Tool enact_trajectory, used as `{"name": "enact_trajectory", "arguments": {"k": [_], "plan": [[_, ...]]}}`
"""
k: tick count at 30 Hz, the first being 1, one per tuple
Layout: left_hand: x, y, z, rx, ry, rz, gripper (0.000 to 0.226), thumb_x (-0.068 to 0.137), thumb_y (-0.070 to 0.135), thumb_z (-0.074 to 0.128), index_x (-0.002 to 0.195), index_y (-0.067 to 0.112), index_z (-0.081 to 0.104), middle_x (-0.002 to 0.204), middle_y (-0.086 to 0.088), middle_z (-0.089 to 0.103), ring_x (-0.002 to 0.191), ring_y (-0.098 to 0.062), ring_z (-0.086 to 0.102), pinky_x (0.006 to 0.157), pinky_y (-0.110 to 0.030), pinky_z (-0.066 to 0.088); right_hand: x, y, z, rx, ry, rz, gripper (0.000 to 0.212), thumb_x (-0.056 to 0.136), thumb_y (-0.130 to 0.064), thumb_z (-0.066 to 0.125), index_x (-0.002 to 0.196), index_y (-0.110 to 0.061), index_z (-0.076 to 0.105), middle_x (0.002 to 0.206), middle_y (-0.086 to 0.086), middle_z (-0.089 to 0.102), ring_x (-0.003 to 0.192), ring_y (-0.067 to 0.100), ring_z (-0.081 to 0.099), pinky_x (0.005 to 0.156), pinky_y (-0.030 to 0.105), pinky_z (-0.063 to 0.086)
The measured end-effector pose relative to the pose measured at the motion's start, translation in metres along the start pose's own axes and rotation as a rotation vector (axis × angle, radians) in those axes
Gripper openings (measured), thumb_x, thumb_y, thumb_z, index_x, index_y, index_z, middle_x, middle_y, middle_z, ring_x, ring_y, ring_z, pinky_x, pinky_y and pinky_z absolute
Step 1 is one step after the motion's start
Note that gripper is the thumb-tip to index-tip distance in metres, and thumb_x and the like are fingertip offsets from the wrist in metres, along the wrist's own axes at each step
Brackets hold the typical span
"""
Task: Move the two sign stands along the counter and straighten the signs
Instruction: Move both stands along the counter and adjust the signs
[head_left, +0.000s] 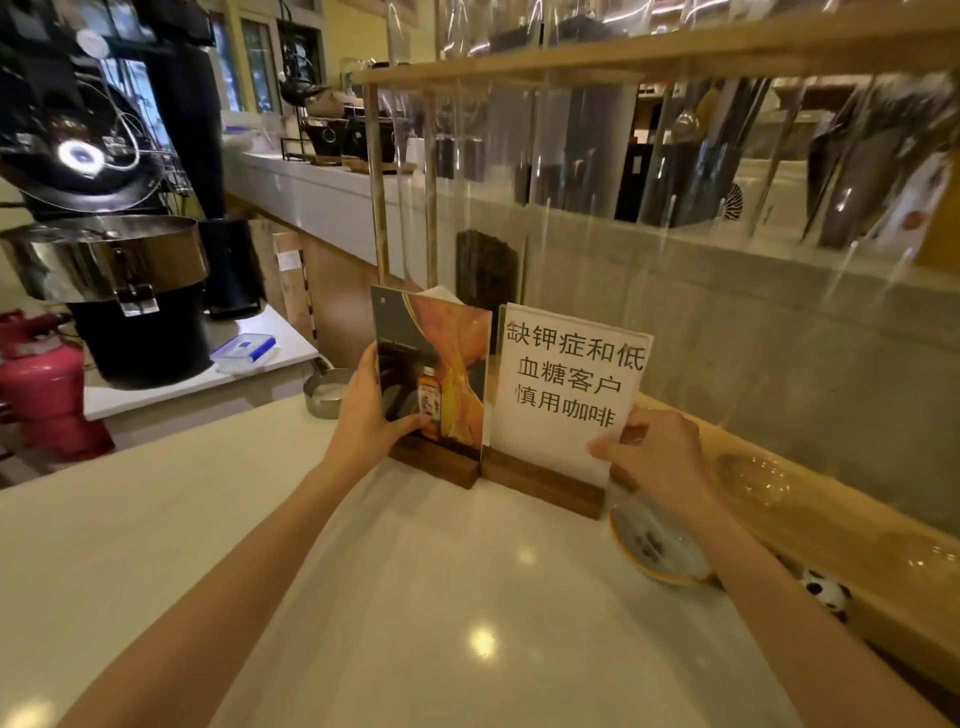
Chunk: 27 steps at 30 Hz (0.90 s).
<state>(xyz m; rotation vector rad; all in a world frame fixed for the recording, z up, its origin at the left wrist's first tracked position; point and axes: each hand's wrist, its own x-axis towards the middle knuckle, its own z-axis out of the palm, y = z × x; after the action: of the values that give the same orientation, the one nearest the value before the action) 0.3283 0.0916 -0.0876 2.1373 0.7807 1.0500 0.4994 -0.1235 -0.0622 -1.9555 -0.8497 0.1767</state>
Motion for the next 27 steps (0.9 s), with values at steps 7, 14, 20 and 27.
{"name": "enact_trajectory", "arguments": {"k": [7, 14, 20, 27], "plan": [[0.027, 0.003, 0.025, -0.037, -0.094, 0.004, 0.091, 0.066, 0.012, 0.077, 0.138, 0.015, 0.021, 0.137, -0.006, 0.044, 0.122, -0.012, 0.042, 0.095, -0.022, 0.031, 0.0, 0.012, -0.005, 0.014, 0.077, -0.007, 0.028, 0.071, -0.002, 0.071, 0.099, -0.005, 0.07, 0.108, 0.011, 0.071, 0.079, 0.013, 0.059, 0.058, 0.011, 0.039], [0.039, 0.009, 0.048, -0.13, -0.13, -0.01, 0.101, 0.059, 0.006, 0.081, 0.138, 0.015, 0.019, 0.121, 0.007, 0.04, 0.111, -0.007, 0.041, 0.092, -0.023, 0.038, -0.002, 0.022, -0.008, -0.049, 0.15, 0.001, 0.029, 0.071, -0.005, 0.072, 0.099, -0.004, 0.069, 0.107, 0.013, 0.071, 0.083, 0.018, 0.063, 0.056, 0.012, 0.04], [0.048, 0.002, 0.06, -0.089, -0.162, -0.043, 0.113, 0.053, 0.016, 0.086, 0.139, 0.023, 0.013, 0.141, -0.01, 0.038, 0.129, -0.025, 0.04, 0.106, -0.05, 0.04, 0.001, 0.025, -0.009, -0.069, 0.166, -0.015, 0.031, 0.071, -0.007, 0.073, 0.102, -0.006, 0.069, 0.109, 0.011, 0.071, 0.09, 0.019, 0.065, 0.057, 0.007, 0.038], [0.056, 0.003, 0.076, -0.079, -0.15, 0.001, 0.108, 0.057, 0.01, 0.083, 0.14, 0.014, 0.013, 0.141, -0.011, 0.038, 0.131, -0.025, 0.037, 0.105, -0.037, 0.036, 0.003, 0.028, -0.009, -0.033, 0.161, -0.041, 0.022, 0.072, -0.004, 0.071, 0.094, -0.003, 0.07, 0.109, 0.011, 0.071, 0.082, 0.012, 0.06, 0.051, -0.001, 0.043]]}}
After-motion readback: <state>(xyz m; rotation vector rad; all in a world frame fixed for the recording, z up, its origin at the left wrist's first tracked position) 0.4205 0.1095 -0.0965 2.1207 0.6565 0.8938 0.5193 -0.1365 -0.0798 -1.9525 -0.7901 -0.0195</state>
